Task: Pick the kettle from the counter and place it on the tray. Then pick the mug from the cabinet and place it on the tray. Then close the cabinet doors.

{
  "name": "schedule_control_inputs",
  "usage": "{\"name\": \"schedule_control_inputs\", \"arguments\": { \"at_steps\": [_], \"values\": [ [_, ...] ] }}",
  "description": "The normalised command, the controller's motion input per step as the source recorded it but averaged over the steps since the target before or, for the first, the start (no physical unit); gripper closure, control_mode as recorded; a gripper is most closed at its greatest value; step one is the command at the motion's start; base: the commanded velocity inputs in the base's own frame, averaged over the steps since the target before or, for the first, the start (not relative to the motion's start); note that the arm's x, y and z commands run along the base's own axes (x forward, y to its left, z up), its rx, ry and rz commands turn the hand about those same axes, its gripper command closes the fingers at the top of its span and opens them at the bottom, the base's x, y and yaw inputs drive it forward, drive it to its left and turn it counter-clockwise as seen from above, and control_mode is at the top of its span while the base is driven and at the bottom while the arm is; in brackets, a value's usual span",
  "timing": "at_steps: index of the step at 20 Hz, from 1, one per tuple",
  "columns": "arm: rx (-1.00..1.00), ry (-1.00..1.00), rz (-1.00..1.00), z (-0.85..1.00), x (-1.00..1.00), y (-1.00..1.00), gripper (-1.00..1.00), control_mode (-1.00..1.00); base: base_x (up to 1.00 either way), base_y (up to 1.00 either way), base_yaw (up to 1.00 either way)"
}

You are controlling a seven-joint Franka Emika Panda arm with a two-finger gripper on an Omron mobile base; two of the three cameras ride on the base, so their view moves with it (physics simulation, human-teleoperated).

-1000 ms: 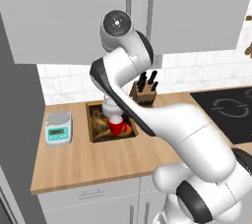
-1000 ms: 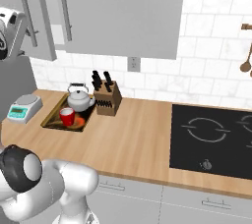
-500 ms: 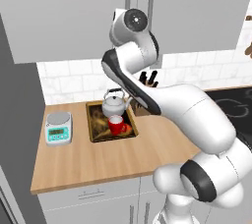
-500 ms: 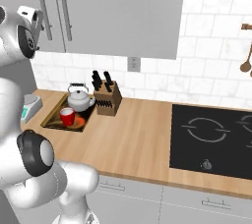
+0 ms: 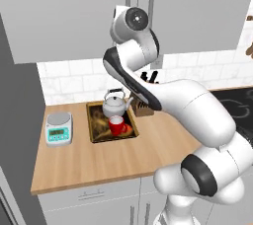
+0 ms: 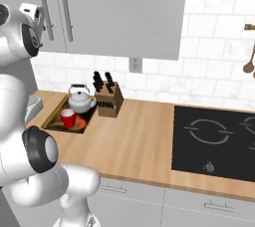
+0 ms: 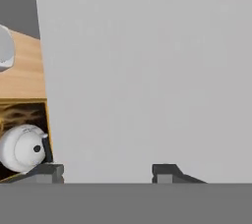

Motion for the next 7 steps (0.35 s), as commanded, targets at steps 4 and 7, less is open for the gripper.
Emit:
{"name": "schedule_control_inputs", "arguments": {
  "at_steps": [4, 7],
  "values": [
    [-0.05, -0.04, 0.0, 0.0, 0.23, 0.0, -1.0, -1.0, 0.0, 0.0, 0.0],
    [-0.03, 0.0, 0.0, 0.0, 0.14, -0.02, -1.0, -1.0, 0.0, 0.0, 0.0]
  ]
}}
